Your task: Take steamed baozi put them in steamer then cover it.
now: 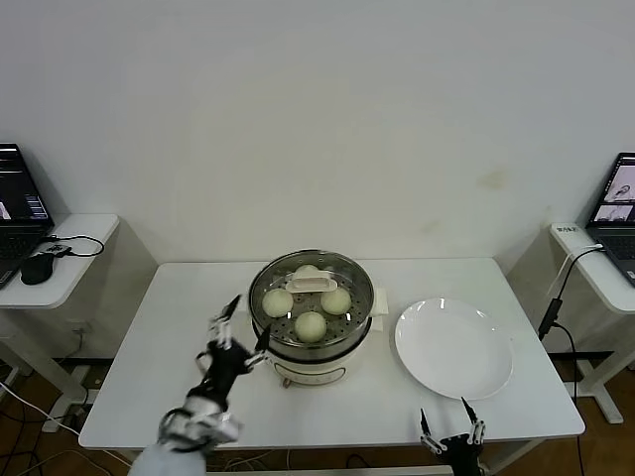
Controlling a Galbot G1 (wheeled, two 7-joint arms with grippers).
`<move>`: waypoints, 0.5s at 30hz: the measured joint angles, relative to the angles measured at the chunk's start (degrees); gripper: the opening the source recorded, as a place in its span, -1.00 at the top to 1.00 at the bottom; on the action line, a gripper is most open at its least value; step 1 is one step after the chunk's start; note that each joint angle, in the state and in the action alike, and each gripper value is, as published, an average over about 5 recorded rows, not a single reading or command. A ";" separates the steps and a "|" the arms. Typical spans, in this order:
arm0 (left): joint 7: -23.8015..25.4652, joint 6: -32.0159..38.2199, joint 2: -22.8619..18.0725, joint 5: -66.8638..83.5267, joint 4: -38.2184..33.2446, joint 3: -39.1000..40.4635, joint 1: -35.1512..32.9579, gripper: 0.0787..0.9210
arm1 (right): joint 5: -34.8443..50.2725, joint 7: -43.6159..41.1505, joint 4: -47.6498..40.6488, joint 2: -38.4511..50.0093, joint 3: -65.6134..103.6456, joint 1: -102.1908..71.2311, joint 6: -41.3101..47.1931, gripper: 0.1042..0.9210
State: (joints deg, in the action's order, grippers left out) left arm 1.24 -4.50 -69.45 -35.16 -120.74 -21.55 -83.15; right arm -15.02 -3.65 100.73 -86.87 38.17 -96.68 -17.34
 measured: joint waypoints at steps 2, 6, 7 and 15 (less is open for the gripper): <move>-1.60 2.42 0.02 7.58 0.10 -2.28 -3.02 -0.77 | 1.16 -0.45 0.77 0.61 -0.34 -0.46 0.45 -0.76; -4.53 6.32 -0.84 21.79 0.28 -5.51 -8.43 -0.77 | 4.32 -1.66 2.66 2.35 -0.63 -1.58 1.86 -0.76; -5.14 7.08 -1.20 24.89 0.43 -6.13 -9.53 -0.77 | 5.19 -2.00 3.15 2.83 -0.62 -1.87 2.29 -0.76; -8.12 11.04 -4.71 40.74 2.13 -9.50 -14.93 -0.77 | 10.35 -4.61 6.24 5.28 -1.14 -3.54 4.81 -0.76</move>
State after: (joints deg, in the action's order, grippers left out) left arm -6.88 6.54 -74.16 5.58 -118.61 -31.05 -98.09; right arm -4.67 -8.26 106.97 -81.59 37.04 -100.22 -12.53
